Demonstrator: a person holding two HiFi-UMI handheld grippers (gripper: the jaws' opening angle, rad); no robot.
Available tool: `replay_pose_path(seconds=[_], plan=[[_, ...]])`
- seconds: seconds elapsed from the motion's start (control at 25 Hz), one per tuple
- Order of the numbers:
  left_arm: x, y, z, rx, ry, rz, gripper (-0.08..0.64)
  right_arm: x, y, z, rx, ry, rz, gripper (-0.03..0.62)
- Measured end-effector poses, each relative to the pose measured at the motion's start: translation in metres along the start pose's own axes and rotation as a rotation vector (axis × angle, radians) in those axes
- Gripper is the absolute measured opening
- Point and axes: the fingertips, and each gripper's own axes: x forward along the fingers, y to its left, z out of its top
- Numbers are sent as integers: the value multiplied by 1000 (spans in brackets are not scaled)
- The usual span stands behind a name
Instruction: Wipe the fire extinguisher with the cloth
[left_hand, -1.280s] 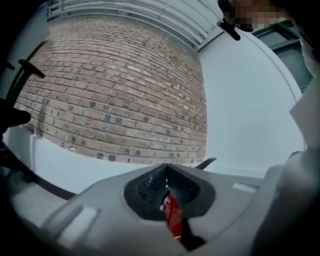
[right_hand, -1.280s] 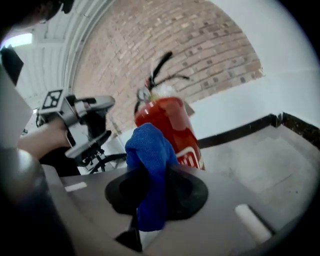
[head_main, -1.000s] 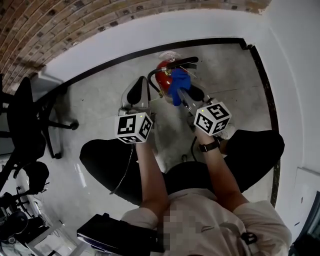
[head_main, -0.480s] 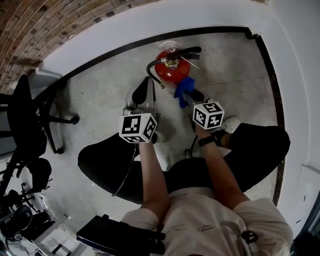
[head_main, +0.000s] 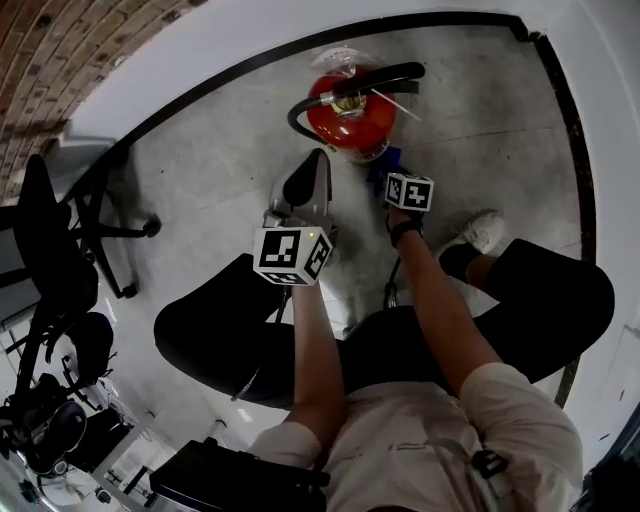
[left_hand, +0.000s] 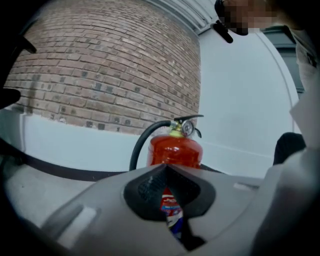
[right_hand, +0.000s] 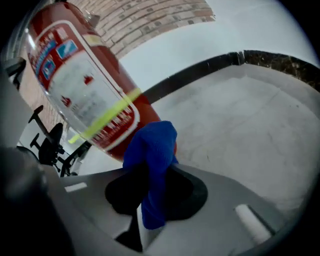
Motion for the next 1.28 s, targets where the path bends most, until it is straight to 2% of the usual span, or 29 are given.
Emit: replay_pose_path(seconds=[0.12,0.24,0.36,0.44,0.56,0.72,0.84,0.96,1.04,1.16,1.28], plan=[[0,4,-15,10,32,-2,2,29,-16,-18,12,59,-31,74],[-1,10,-15,20,35,7,2,36,-22,-18,-64,89,-30,71],[-4,15,-7,19,19,23,2,24,-22,-13,-34,79,-8,72],[-4,13,1,21,3,18,2,0,-17,10,-10,2,17,72],[-5,7,19,13,-36,7,2,-61,8,71,-31,-166,76,72],[-7,-4,41,12,-77,-3,2,-172,58,150,-127,-405,129,74],[-5,-15,52,19,-96,-22,2,-241,107,195,-164,-546,244,74],[-4,-22,63,32,-112,-31,2,-268,155,219,-129,-587,416,74],[-4,-27,67,42,-119,-38,2,-268,179,224,-120,-580,486,74],[-5,-29,69,53,-121,-38,2,-262,189,223,-118,-588,511,74],[-6,-28,66,55,-113,-39,2,-257,176,227,-107,-597,492,72]])
